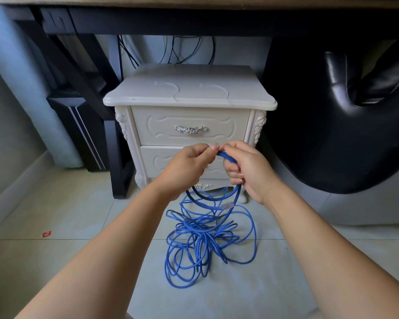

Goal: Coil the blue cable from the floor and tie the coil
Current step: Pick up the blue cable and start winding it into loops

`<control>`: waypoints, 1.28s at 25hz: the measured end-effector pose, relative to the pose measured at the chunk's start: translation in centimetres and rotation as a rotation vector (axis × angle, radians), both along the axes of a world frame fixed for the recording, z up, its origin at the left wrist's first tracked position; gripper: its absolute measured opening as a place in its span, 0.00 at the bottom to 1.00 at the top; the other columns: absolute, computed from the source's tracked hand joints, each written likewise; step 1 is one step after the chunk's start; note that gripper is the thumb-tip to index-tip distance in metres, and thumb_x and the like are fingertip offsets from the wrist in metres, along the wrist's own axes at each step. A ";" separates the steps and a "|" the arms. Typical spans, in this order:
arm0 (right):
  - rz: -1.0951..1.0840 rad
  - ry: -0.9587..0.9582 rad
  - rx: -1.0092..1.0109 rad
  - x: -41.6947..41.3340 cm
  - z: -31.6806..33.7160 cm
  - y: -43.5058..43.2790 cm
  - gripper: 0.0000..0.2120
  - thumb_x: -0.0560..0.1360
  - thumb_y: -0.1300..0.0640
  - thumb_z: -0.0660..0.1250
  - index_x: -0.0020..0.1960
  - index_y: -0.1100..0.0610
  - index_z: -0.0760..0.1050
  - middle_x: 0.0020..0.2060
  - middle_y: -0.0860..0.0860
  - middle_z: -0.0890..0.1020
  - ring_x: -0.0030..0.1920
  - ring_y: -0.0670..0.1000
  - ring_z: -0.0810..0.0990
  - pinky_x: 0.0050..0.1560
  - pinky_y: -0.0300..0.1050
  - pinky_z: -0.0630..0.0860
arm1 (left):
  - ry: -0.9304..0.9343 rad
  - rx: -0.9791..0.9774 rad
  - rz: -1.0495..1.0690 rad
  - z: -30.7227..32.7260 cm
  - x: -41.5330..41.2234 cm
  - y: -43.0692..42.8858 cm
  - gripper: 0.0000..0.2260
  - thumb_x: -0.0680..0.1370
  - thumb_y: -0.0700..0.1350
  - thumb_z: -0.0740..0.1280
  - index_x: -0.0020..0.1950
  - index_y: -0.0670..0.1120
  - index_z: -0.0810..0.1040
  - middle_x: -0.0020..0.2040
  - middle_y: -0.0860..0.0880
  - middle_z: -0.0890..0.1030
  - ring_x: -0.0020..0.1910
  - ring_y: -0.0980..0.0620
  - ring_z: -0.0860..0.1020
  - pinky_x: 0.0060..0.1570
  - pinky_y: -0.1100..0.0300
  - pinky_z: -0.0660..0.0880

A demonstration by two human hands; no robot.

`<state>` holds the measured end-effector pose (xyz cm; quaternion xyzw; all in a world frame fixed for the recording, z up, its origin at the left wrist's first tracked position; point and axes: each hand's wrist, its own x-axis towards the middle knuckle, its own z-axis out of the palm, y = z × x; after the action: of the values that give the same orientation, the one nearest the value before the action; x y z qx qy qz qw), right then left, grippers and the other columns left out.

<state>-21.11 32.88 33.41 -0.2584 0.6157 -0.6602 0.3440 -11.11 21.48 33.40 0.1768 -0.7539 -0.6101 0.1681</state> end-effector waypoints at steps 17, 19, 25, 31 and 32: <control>0.066 -0.483 -0.240 -0.6 -1.0 -0.3 0.13 0.82 0.55 0.56 0.40 0.56 0.70 0.21 0.45 0.61 0.21 0.43 0.58 0.22 0.37 0.65 | 0.125 0.757 0.103 0.4 0.6 -0.5 0.16 0.81 0.48 0.54 0.35 0.46 0.69 0.26 0.53 0.56 0.22 0.56 0.54 0.21 0.65 0.58; 0.115 -0.398 -0.163 -0.9 -0.6 -0.1 0.13 0.82 0.55 0.56 0.40 0.56 0.70 0.21 0.44 0.60 0.20 0.42 0.57 0.21 0.36 0.60 | 0.071 0.669 0.038 0.6 0.9 -1.1 0.14 0.79 0.45 0.51 0.38 0.45 0.71 0.27 0.52 0.58 0.23 0.55 0.54 0.23 0.65 0.58; 0.189 -0.131 0.057 -0.6 0.1 -0.2 0.12 0.83 0.55 0.57 0.44 0.59 0.73 0.22 0.45 0.59 0.22 0.42 0.54 0.23 0.35 0.53 | -0.097 0.337 -0.014 0.4 0.6 -0.9 0.17 0.82 0.55 0.58 0.39 0.46 0.71 0.27 0.54 0.58 0.23 0.56 0.55 0.22 0.64 0.54; 0.235 -0.407 -0.086 -1.0 -0.3 0.1 0.22 0.76 0.41 0.60 0.53 0.60 0.75 0.27 0.50 0.67 0.26 0.49 0.65 0.37 0.45 0.73 | 0.032 0.441 0.162 0.7 0.0 -1.2 0.17 0.83 0.52 0.58 0.36 0.49 0.67 0.26 0.55 0.57 0.22 0.57 0.54 0.21 0.65 0.50; 0.277 -0.427 -0.100 -1.2 -0.5 0.4 0.23 0.73 0.41 0.65 0.54 0.61 0.75 0.28 0.51 0.69 0.29 0.50 0.70 0.44 0.49 0.76 | 0.040 0.480 0.184 0.7 0.0 -1.4 0.17 0.83 0.53 0.58 0.36 0.49 0.67 0.26 0.55 0.57 0.22 0.57 0.54 0.20 0.65 0.51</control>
<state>-22.31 33.30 32.91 -0.2118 0.4546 -0.6759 0.5400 -11.11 20.03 34.09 0.2674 -0.5646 -0.7571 0.1912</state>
